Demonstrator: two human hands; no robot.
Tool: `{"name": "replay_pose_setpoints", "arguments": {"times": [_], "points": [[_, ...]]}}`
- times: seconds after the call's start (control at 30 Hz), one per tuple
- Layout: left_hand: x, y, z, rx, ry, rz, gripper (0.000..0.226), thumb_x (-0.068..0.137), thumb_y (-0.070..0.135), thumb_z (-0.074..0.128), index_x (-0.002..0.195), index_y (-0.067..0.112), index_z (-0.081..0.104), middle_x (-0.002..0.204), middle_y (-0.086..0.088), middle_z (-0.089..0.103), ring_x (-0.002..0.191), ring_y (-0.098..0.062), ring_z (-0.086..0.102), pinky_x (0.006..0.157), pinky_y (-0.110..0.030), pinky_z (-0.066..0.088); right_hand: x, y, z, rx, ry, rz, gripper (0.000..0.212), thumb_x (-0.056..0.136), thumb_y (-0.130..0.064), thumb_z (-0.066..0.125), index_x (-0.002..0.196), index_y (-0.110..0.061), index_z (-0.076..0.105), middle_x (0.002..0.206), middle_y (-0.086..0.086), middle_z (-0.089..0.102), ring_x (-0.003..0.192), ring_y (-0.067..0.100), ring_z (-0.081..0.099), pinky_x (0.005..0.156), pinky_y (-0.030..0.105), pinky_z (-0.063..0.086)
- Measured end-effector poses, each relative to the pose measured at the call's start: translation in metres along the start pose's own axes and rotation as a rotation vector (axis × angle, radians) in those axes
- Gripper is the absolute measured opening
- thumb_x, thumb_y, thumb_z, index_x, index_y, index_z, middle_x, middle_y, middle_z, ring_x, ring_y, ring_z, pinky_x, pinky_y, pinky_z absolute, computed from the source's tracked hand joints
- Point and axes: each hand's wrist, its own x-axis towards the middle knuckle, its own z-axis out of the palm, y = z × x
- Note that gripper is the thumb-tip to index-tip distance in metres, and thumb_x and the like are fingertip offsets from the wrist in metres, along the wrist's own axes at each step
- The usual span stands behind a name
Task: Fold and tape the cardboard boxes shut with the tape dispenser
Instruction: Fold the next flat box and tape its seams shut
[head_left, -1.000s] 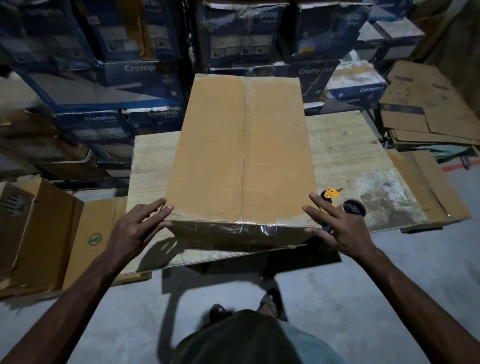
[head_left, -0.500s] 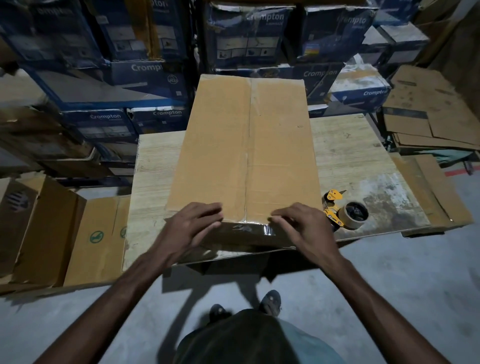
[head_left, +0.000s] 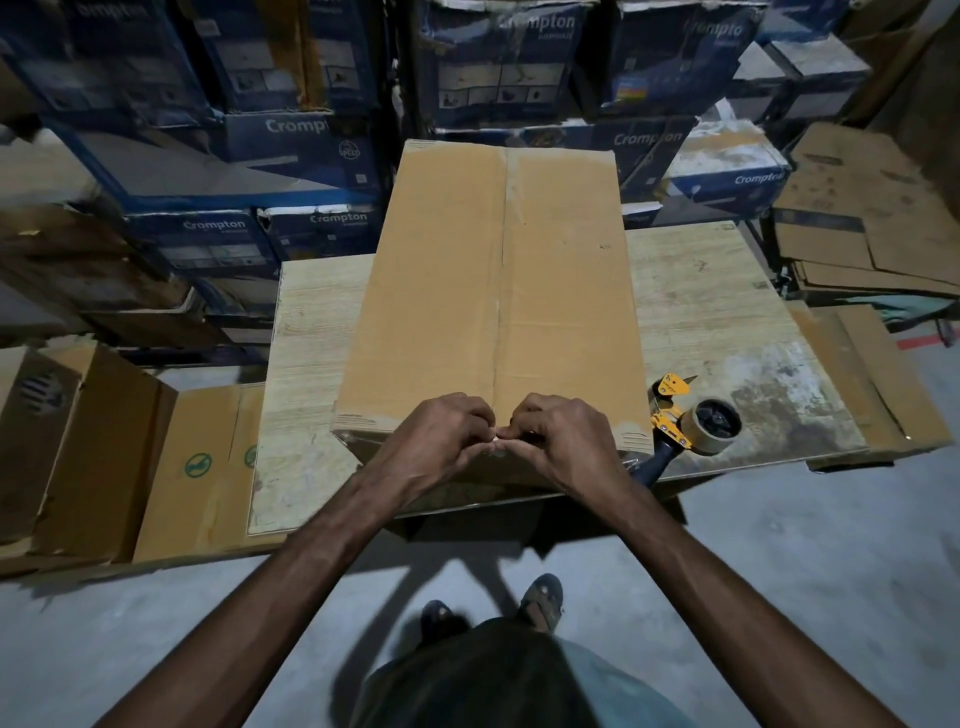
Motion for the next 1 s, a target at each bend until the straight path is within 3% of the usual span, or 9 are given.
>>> {"name": "replay_pose_setpoints", "arguments": {"times": [0.1,0.17,0.37,0.5,0.63,0.77,0.87,1.0], "points": [[0.011,0.010,-0.003,0.027,-0.060,-0.072,0.012,0.087,0.022,0.083,0.086,0.017,0.072,0.092,0.010,0.058,0.077,-0.010,0.057,0.066,-0.024,0.046,0.003,-0.002,0.000,-0.090,-0.044,-0.013,0.022,0.086,-0.051,0.078,0.092,-0.032,0.073,0.089,-0.013,0.066,0.075,0.013,0.062,0.061,0.035,0.054],[0.019,0.017,-0.003,0.025,-0.074,-0.132,0.026,0.082,0.013,0.084,0.079,0.024,0.060,0.086,0.010,0.051,0.072,-0.011,0.053,0.063,-0.019,0.037,0.006,-0.006,-0.001,-0.101,-0.060,0.023,0.023,0.084,-0.049,0.079,0.091,-0.031,0.066,0.085,-0.012,0.063,0.074,0.014,0.060,0.063,0.037,0.054],[0.026,0.016,0.007,-0.074,-0.023,-0.333,0.039,0.064,0.002,0.089,0.070,0.023,0.056,0.074,0.008,0.057,0.066,-0.011,0.056,0.055,-0.022,0.040,0.018,-0.018,-0.003,-0.113,-0.125,0.120,0.034,0.079,-0.047,0.082,0.094,-0.028,0.058,0.086,-0.008,0.062,0.081,0.018,0.060,0.072,0.037,0.051],[0.019,0.008,0.003,-0.145,-0.021,-0.333,0.052,0.059,0.014,0.099,0.068,0.024,0.049,0.073,0.009,0.052,0.062,-0.008,0.044,0.053,-0.023,0.033,0.011,-0.004,-0.009,-0.058,-0.154,0.175,0.037,0.075,-0.050,0.086,0.084,-0.032,0.055,0.083,-0.014,0.060,0.078,0.009,0.057,0.068,0.032,0.044],[0.000,-0.019,-0.018,-0.168,-0.035,-0.330,0.049,0.058,0.026,0.100,0.068,0.023,0.052,0.072,0.006,0.057,0.061,-0.008,0.046,0.053,-0.021,0.038,-0.011,0.029,-0.033,-0.066,-0.175,0.246,0.041,0.070,-0.051,0.089,0.073,-0.030,0.054,0.075,-0.017,0.060,0.073,0.001,0.055,0.063,0.024,0.035],[-0.025,-0.057,-0.048,-0.044,-0.023,-0.321,0.054,0.058,0.038,0.098,0.065,0.019,0.048,0.067,0.004,0.055,0.058,-0.012,0.047,0.052,-0.028,0.041,-0.032,0.066,-0.054,-0.162,-0.134,0.311,0.055,0.062,-0.064,0.088,0.063,-0.024,0.050,0.057,-0.013,0.056,0.060,0.001,0.053,0.055,0.028,0.038],[-0.044,-0.080,-0.060,0.122,-0.009,-0.283,0.057,0.061,0.046,0.095,0.063,0.021,0.044,0.064,0.007,0.049,0.057,-0.010,0.044,0.050,-0.028,0.035,-0.041,0.083,-0.060,-0.212,-0.110,0.320,0.062,0.059,-0.072,0.084,0.060,-0.022,0.047,0.050,-0.009,0.051,0.053,0.005,0.052,0.049,0.028,0.035],[-0.055,-0.101,-0.064,0.191,-0.009,-0.288,0.059,0.059,0.048,0.095,0.062,0.018,0.045,0.062,0.005,0.048,0.054,-0.010,0.043,0.048,-0.026,0.029,-0.046,0.095,-0.059,-0.225,-0.063,0.301,0.070,0.055,-0.088,0.065,0.062,-0.024,0.040,0.049,-0.009,0.047,0.050,0.006,0.048,0.048,0.029,0.038]]}}
